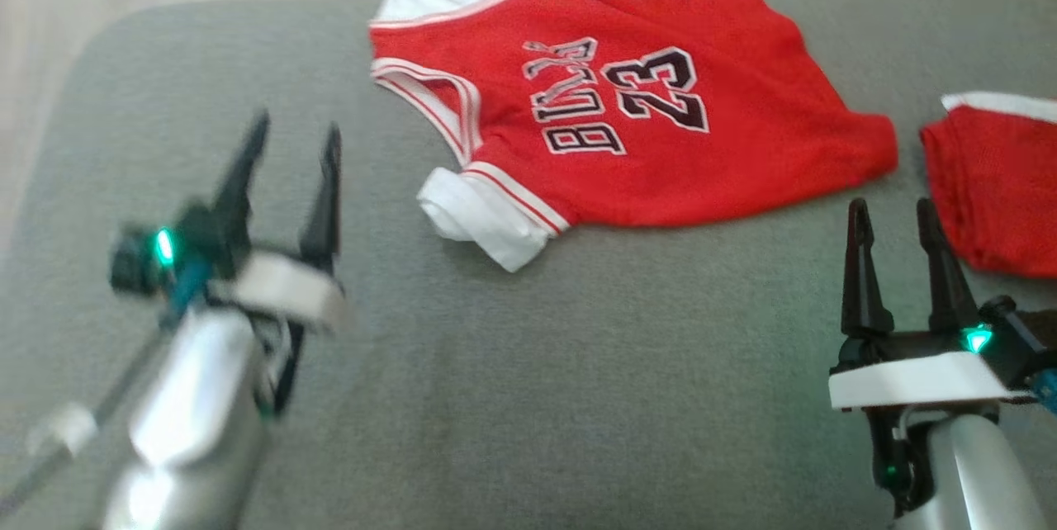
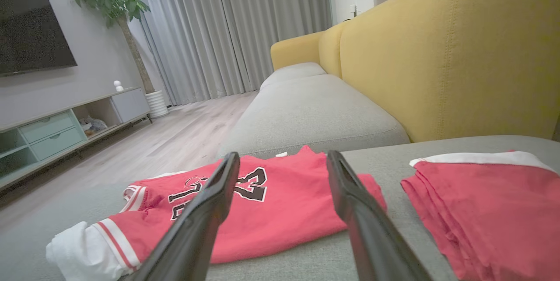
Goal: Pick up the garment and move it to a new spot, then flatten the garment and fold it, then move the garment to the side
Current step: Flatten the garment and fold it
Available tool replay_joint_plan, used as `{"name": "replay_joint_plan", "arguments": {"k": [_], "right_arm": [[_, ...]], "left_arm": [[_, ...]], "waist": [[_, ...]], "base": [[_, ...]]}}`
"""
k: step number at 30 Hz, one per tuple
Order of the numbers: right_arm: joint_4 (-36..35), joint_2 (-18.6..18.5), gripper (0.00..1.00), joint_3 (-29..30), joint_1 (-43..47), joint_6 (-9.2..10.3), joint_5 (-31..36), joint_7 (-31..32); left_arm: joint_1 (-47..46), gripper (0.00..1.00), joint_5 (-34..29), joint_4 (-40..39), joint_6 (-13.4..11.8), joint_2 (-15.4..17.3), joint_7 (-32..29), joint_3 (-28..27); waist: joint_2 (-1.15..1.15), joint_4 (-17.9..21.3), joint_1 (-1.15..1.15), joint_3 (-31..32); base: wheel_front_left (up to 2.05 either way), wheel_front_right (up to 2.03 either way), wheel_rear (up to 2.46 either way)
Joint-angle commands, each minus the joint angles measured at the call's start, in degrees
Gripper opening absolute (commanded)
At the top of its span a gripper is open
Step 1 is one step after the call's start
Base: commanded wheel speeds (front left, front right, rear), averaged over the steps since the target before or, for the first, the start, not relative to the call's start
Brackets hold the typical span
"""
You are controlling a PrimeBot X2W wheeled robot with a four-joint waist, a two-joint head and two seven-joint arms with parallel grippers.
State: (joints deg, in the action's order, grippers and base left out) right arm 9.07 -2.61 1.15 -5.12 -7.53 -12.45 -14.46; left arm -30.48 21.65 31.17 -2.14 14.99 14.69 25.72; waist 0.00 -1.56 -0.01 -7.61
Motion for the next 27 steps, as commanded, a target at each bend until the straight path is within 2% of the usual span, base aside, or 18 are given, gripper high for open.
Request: {"name": "replay_joint_plan", "arguments": {"k": [1, 6, 11, 17, 27], "right_arm": [[-1.5, -0.3, 1.00, -1.2, -0.5, 0.04, 0.3, -0.5], [-1.2, -0.3, 1.00, -1.3, 0.1, 0.04, 0.2, -0.5], [-1.2, -0.3, 1.00, -1.6, 0.3, 0.04, 0.0, -0.5], [-1.4, -0.3, 1.00, -2.1, -0.1, 0.04, 0.0, -0.5], [-2.2, -0.3, 1.00, -2.1, -1.5, 0.04, -0.1, -0.5]], "left_arm": [[0.5, 1.00, 0.4, -3.1, -0.9, 0.8, 0.3, -2.8], [10.6, 1.00, 0.2, -10.1, -4.2, -1.1, 0.3, -3.7], [14.6, 1.00, 0.0, -13.2, -6.0, -2.5, 0.3, -4.6], [12.8, 1.00, -1.0, -12.4, -5.0, -3.0, -0.5, -2.7], [4.0, 1.00, -1.9, -5.6, 0.0, -3.9, -7.9, 2.2]], "waist": [[0.00, -1.7, 0.01, 1.9], [0.00, -2.4, 0.01, 2.7], [0.00, -2.3, 0.01, 2.8], [0.00, -1.3, 0.01, 1.4], [0.00, 2.9, 0.01, -4.9]], "base": [[0.00, 0.00, 0.00], [0.00, 0.00, 0.00], [0.00, 0.00, 0.00], [0.00, 0.00, 0.00], [0.00, 0.00, 0.00]]}}
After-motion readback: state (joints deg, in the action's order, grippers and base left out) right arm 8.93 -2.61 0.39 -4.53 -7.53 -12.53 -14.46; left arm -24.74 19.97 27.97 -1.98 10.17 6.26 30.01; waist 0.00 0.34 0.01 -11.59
